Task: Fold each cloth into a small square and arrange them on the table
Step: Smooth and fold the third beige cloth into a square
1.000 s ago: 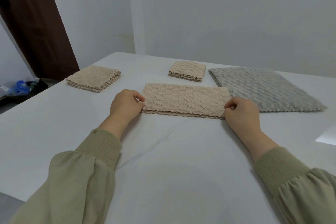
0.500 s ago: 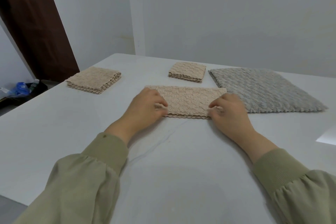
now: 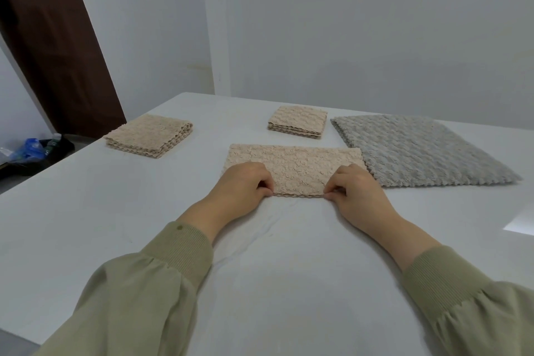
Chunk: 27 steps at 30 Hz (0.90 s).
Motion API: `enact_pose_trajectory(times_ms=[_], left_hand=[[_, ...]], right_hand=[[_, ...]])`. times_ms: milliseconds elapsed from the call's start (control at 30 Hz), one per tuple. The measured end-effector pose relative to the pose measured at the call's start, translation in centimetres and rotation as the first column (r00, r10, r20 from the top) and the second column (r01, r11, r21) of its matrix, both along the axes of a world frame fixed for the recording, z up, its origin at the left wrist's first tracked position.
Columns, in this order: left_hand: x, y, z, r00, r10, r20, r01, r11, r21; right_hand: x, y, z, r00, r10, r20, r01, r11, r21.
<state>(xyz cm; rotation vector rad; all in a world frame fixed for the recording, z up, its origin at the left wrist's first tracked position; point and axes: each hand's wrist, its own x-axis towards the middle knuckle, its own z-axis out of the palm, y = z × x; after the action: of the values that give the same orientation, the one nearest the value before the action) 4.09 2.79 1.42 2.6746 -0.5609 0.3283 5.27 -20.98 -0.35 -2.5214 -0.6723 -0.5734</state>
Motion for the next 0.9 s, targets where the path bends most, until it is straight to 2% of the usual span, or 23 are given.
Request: enact_pose_trajectory(times_ms=[133, 233, 300, 367, 433, 467, 533, 567, 600, 633, 767, 900], left_hand=[[-0.4, 0.2, 0.6, 0.996, 0.002, -0.085, 0.004, 0.998, 0.063], [-1.5, 0.3, 1.8, 0.968, 0.007, -0.252, 0.018, 0.995, 0.098], [-2.5, 0.3, 2.8, 0.912, -0.008, -0.409, 0.053, 0.994, 0.1], [-3.3, 0.2, 3.6, 0.865, -0.034, -0.5, 0.061, 0.997, 0.039], [-3.2, -0.2, 3.8, 0.9, -0.009, -0.436, -0.037, 0.995, -0.097], [-2.7, -0.4, 3.4, 0.939, 0.056, -0.339, -0.11, 0.984, -0.141], [-1.6, -1.1, 2.4, 0.973, 0.224, -0.054, -0.227, 0.972, -0.055], [-1.2, -1.4, 1.7, 0.968, 0.247, 0.041, -0.248, 0.969, 0.019], [-0.8, -1.7, 0.9, 0.966, 0.248, 0.067, -0.254, 0.962, 0.098], [-0.5, -1.8, 0.3, 0.967, 0.252, 0.036, -0.254, 0.952, 0.171], [0.1, -1.6, -1.1, 0.934, 0.297, -0.197, -0.223, 0.919, 0.326], [-0.1, -1.3, -1.2, 0.915, 0.334, -0.226, -0.25, 0.909, 0.333]], right_hand=[[-0.6, 0.3, 0.3, 0.998, 0.035, -0.048, -0.037, 0.998, -0.048], [-1.9, 0.5, 0.9, 0.993, 0.052, -0.109, -0.062, 0.995, -0.083], [-3.3, 0.6, 1.2, 0.988, 0.079, -0.131, -0.094, 0.99, -0.107], [-4.5, 0.8, 1.2, 0.987, 0.097, -0.129, -0.114, 0.985, -0.131], [-4.9, 1.3, 1.3, 0.995, 0.032, -0.096, -0.046, 0.989, -0.14], [-4.7, 1.7, 1.5, 0.998, -0.022, -0.063, 0.014, 0.992, -0.124], [-3.6, 3.1, 2.1, 0.992, -0.124, 0.011, 0.124, 0.992, -0.03], [-3.0, 3.9, 2.5, 0.987, -0.155, 0.032, 0.154, 0.988, 0.02], [-2.4, 4.7, 2.6, 0.984, -0.175, 0.023, 0.174, 0.984, 0.036], [-1.8, 5.6, 2.5, 0.983, -0.185, -0.014, 0.185, 0.983, -0.003], [-0.7, 7.2, 0.7, 0.922, -0.234, -0.309, 0.11, 0.922, -0.372], [-0.2, 5.7, 0.7, 0.884, -0.304, -0.356, 0.14, 0.897, -0.419]])
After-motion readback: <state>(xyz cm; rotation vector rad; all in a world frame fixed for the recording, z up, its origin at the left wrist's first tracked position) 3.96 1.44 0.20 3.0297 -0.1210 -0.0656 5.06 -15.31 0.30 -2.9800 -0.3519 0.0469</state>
